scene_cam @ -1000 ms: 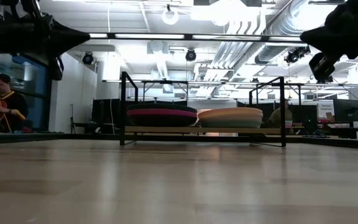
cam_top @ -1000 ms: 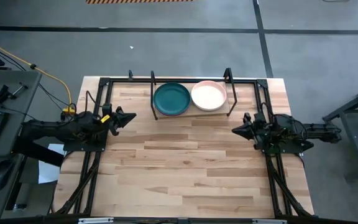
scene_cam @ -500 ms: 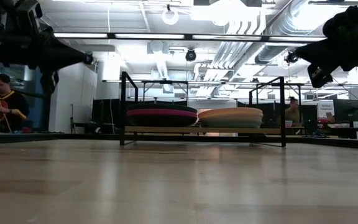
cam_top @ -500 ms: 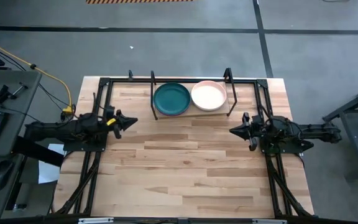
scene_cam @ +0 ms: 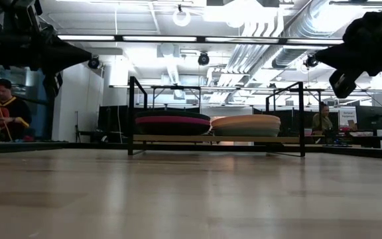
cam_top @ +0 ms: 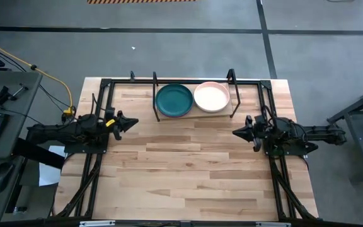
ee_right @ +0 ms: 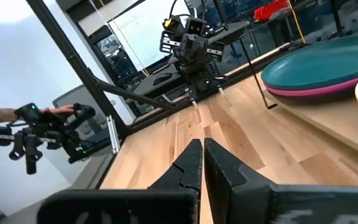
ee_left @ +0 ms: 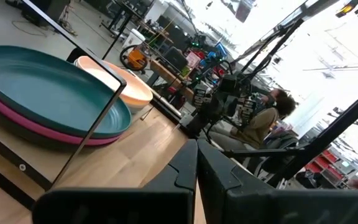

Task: Place and stack plates onto a shelf
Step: Return to Home Position

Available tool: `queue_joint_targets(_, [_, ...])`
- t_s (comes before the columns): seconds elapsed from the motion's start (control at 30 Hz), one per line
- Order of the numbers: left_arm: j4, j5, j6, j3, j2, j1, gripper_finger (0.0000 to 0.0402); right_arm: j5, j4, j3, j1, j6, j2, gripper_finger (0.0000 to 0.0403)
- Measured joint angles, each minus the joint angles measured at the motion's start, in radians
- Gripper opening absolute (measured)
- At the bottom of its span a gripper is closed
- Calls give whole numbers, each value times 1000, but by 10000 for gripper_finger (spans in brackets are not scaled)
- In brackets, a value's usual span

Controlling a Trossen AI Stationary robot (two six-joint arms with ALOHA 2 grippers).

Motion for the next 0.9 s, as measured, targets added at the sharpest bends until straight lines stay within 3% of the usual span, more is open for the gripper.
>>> queue_joint_targets(0.9, [1,0,0,0,0,0,0,3,-1,0,3,45,6,0])
